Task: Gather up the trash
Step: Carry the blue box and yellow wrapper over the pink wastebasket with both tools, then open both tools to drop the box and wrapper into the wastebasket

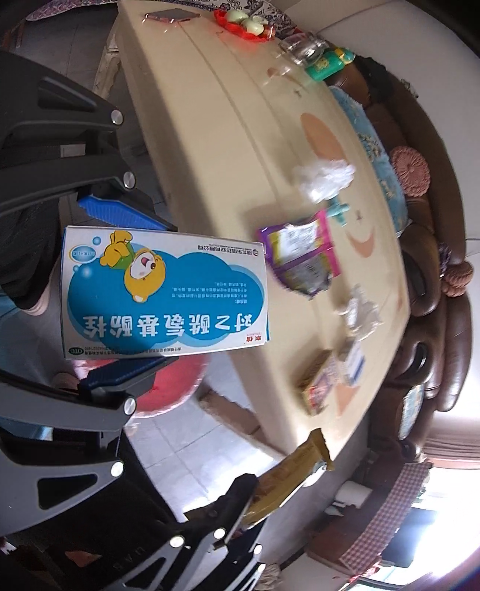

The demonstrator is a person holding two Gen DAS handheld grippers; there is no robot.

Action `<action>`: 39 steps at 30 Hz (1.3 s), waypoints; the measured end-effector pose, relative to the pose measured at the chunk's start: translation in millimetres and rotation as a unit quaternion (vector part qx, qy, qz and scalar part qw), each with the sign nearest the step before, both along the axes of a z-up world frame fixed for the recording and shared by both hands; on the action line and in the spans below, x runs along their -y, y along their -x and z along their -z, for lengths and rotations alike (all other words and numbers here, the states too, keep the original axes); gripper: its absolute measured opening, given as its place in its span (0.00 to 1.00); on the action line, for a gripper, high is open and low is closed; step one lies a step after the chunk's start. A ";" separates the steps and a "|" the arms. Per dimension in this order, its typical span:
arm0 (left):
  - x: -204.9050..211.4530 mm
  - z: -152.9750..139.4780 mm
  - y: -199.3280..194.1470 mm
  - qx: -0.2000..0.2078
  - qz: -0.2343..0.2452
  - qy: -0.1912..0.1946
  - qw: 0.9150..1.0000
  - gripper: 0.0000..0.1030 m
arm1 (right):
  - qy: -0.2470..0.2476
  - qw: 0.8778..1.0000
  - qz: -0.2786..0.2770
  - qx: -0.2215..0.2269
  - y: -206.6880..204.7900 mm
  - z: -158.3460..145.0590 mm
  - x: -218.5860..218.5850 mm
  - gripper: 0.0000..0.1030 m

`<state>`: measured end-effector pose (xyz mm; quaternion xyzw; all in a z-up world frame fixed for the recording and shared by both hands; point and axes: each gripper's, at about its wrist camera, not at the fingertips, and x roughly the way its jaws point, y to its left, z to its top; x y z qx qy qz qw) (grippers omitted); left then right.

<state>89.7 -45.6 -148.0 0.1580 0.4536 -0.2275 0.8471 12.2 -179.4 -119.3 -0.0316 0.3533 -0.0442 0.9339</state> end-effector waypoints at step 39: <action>32.8 204.6 -68.2 -0.202 0.009 -0.069 0.977 0.58 | -0.065 0.970 -0.036 -0.230 -57.4 190.6 -8.4 0.25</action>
